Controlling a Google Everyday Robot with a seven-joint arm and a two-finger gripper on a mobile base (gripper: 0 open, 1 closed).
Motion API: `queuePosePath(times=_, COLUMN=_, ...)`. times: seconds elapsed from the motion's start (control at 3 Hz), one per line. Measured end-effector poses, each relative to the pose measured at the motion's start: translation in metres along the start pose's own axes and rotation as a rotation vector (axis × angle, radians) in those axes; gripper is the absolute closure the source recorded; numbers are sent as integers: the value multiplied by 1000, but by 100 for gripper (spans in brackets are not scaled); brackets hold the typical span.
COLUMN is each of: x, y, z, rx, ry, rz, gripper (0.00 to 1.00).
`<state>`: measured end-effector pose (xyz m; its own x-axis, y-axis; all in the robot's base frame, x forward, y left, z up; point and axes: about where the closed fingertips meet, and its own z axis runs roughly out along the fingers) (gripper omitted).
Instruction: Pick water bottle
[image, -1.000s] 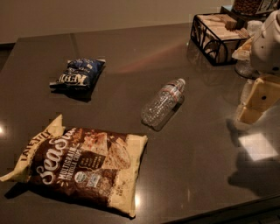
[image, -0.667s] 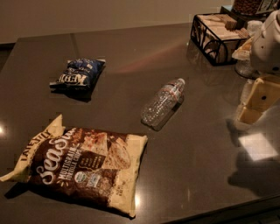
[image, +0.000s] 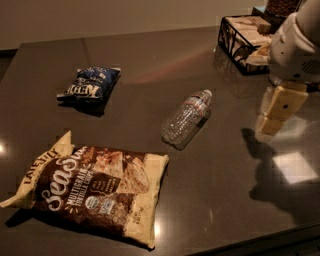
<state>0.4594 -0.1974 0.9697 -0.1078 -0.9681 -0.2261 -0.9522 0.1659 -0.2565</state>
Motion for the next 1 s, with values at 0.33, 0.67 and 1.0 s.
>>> queuePosePath(times=0.33, x=-36, y=-16, z=44, rx=-80, ry=-74, rz=-184, gripper=0)
queuePosePath(times=0.67, x=-59, y=-24, z=72, rx=-130, ry=-114, rz=-292, gripper=0)
queuePosePath(times=1.0, x=-77, y=-33, z=104, rx=-187, ry=-119, rz=-400, gripper=0)
